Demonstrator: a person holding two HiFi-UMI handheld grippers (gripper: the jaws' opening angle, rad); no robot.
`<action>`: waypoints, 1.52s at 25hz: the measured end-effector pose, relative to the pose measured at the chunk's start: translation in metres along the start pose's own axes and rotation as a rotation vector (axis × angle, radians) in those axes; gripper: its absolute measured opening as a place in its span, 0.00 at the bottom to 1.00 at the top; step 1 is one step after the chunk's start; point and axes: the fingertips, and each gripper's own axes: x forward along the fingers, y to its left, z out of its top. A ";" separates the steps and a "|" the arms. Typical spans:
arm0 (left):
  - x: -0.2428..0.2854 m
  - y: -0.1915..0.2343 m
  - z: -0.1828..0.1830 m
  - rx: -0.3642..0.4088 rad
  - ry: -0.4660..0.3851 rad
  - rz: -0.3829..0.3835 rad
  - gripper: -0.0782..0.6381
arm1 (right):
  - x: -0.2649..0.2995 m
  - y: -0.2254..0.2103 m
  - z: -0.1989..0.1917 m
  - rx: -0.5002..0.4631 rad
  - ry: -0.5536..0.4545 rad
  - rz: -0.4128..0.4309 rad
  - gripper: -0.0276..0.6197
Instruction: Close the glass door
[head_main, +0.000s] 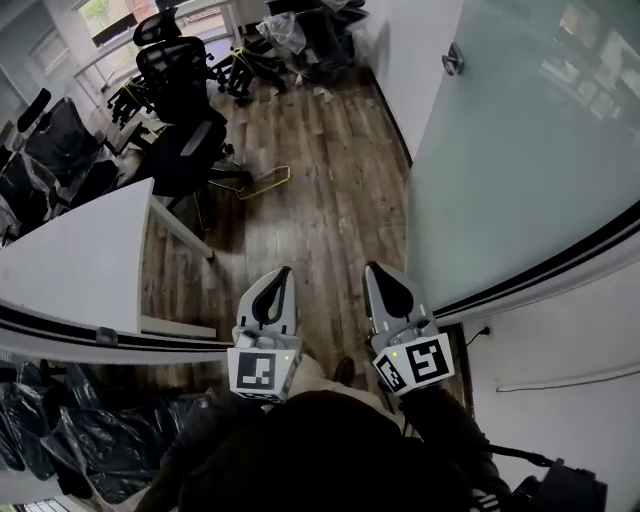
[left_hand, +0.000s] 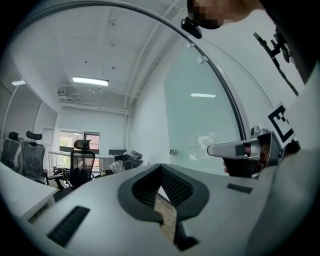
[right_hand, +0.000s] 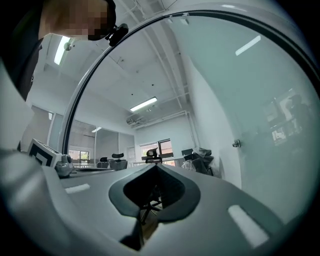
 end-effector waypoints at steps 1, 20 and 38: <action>0.015 0.005 0.001 0.004 0.001 0.003 0.10 | 0.012 -0.010 0.001 -0.001 0.000 0.000 0.05; 0.426 0.152 0.034 -0.017 0.025 -0.146 0.10 | 0.376 -0.230 0.042 -0.032 0.049 -0.088 0.05; 0.721 0.090 0.009 -0.027 0.038 -0.399 0.10 | 0.469 -0.485 0.039 -0.049 0.031 -0.367 0.05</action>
